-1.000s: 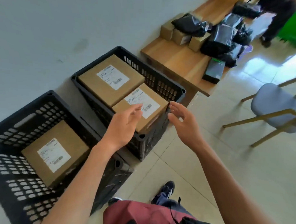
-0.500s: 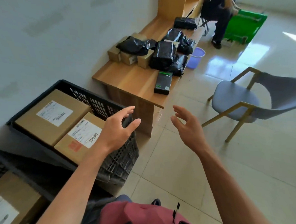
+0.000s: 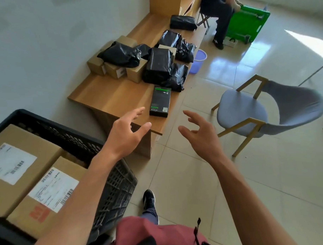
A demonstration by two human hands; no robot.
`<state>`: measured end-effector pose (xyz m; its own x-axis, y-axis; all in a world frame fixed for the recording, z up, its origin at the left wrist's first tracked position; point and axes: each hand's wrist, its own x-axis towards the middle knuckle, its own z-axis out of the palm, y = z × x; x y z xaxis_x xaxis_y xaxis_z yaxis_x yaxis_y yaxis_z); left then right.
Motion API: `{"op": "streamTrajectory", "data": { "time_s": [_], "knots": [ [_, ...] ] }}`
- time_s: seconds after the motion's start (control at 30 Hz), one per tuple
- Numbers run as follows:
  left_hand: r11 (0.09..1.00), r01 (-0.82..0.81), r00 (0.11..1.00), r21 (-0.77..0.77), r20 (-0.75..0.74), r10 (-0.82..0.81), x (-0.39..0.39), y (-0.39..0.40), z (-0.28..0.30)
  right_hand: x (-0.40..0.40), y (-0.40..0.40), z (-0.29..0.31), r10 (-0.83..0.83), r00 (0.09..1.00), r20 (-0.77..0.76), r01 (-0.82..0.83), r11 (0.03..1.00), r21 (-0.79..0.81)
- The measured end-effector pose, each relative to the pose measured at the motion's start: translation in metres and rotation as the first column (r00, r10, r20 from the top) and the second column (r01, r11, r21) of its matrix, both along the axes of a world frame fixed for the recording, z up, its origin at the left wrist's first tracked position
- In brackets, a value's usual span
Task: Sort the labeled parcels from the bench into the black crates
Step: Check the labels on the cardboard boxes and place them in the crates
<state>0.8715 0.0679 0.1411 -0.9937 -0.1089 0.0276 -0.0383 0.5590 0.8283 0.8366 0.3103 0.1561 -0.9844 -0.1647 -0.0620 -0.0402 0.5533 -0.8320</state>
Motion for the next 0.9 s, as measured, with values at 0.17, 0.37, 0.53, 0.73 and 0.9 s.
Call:
{"op": "streamTrajectory", "data": {
  "time_s": [0.17, 0.37, 0.53, 0.73, 0.9],
  "knots": [
    [0.996, 0.078, 0.997, 0.036, -0.014, -0.077, -0.069, 0.001, 0.001, -0.052, 0.000, 0.004, -0.052, 0.998, -0.033, 0.052, 0.999, 0.011],
    [0.991, 0.134, 0.991, 0.023, -0.001, -0.134, -0.125, 0.008, -0.001, -0.096, 0.012, 0.008, -0.097, 0.995, -0.021, 0.098, 0.995, 0.010],
    [0.990, 0.141, 0.990, -0.006, 0.011, -0.141, -0.173, 0.019, -0.005, -0.146, 0.029, 0.000, -0.102, 0.994, -0.024, 0.102, 0.995, -0.002],
    [0.992, 0.126, 0.991, -0.003, 0.049, -0.125, -0.239, 0.050, -0.008, -0.221, 0.062, -0.020, -0.056, 0.998, -0.021, 0.056, 0.998, -0.006],
    [0.999, 0.049, 0.996, 0.006, 0.078, -0.049, -0.302, 0.087, -0.003, -0.295, 0.101, -0.021, -0.032, 0.999, -0.007, 0.032, 0.999, -0.035]
  ]
}}
